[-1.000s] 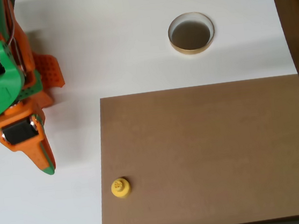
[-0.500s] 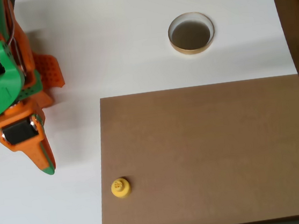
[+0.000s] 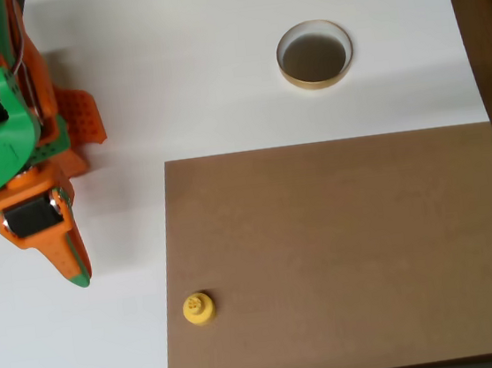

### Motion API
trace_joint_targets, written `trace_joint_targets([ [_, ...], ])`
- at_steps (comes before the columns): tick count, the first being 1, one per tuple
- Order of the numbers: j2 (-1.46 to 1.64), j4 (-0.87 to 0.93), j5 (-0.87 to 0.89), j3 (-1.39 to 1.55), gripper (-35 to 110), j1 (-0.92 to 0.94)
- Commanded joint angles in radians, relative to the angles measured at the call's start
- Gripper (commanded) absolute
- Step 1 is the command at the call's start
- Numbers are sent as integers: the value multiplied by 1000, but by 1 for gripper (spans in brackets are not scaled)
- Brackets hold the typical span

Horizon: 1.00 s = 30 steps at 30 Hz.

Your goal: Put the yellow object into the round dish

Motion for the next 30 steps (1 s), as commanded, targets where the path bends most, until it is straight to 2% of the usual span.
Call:
trace_joint_targets([
  [1,21,12,3,-12,0,9],
  [30,21,12,3,-12,0,9],
])
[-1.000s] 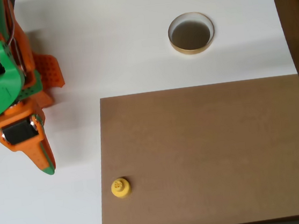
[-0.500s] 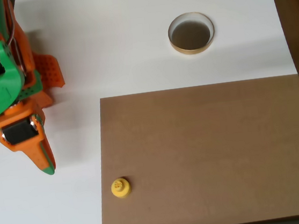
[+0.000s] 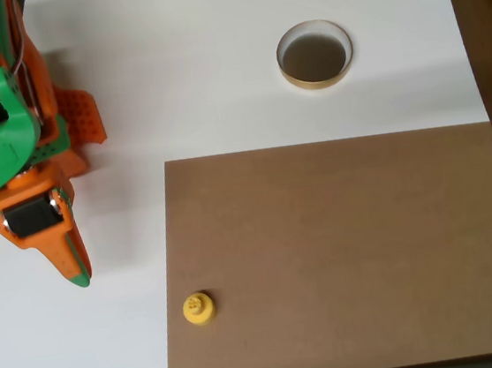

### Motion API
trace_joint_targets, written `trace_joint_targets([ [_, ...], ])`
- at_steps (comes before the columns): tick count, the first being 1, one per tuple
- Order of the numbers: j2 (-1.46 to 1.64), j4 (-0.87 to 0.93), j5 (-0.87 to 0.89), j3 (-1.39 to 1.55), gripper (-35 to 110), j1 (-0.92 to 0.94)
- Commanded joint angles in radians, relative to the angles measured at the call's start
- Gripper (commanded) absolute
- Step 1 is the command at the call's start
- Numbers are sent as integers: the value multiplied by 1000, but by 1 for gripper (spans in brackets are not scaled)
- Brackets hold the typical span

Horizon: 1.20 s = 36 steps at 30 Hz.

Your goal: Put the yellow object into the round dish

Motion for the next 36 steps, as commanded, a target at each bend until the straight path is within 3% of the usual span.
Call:
trace_joint_targets([
  [1,21,12,3,-12,0,9],
  [36,21,-32,14,-3,1,29],
])
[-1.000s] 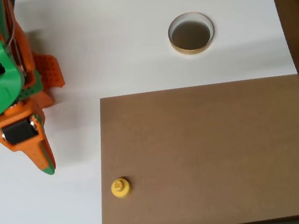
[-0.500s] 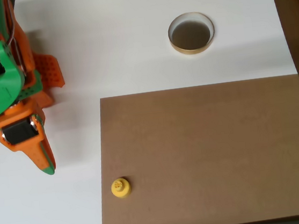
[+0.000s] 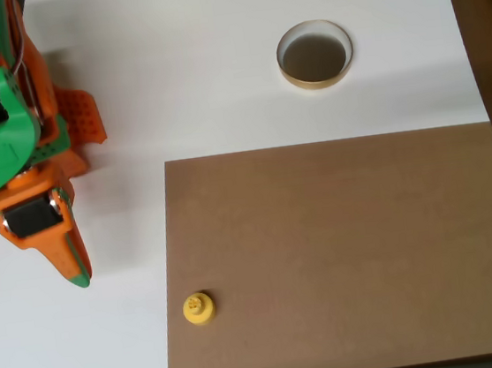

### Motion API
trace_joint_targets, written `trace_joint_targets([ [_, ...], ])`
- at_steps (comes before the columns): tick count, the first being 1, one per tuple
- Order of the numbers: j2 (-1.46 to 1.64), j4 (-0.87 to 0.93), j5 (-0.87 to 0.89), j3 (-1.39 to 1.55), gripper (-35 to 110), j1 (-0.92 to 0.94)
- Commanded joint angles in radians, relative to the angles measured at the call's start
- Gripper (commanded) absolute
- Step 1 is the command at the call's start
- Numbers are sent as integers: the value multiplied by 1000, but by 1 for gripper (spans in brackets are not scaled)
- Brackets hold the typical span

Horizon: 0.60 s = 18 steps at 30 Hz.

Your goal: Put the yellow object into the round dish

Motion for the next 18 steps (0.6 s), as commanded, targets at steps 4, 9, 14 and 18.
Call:
trace_joint_targets([
  [4,23,-64,-3,-9,6,23],
  [9,21,-64,58,-46,17,-25],
  [14,21,-100,17,-92,24,-60],
  [18,-5,-112,-38,-169,27,-69],
])
